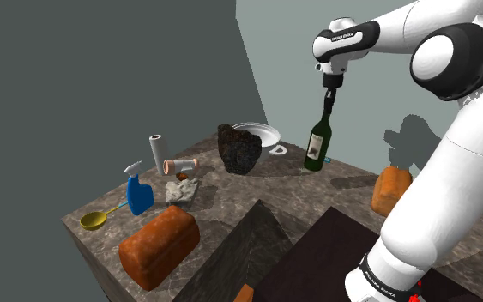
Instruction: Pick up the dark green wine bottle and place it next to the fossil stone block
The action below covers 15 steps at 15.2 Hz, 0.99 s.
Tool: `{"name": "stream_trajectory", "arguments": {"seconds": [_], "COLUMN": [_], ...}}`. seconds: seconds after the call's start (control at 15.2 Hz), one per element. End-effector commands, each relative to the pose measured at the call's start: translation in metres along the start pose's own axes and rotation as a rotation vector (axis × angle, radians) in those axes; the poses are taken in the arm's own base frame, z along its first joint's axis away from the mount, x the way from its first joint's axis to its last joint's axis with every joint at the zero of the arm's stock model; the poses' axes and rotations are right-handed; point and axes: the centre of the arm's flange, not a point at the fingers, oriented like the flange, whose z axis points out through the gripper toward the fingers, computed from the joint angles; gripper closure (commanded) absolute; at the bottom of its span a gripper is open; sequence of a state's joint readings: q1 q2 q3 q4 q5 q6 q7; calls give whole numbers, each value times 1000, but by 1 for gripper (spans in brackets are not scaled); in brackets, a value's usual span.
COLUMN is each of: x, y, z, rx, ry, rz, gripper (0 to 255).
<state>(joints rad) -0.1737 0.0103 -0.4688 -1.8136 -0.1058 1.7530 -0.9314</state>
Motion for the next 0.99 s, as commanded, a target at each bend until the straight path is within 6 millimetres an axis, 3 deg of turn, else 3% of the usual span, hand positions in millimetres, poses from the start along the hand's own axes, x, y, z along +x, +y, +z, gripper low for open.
{"name": "stream_trajectory", "arguments": {"seconds": [0.0,0.92], "x": [0,119], "y": [0,-140], "z": [-7,-24], "rx": [0,0], "ry": [0,0], "rz": [0,0], "gripper": [255,255]}}
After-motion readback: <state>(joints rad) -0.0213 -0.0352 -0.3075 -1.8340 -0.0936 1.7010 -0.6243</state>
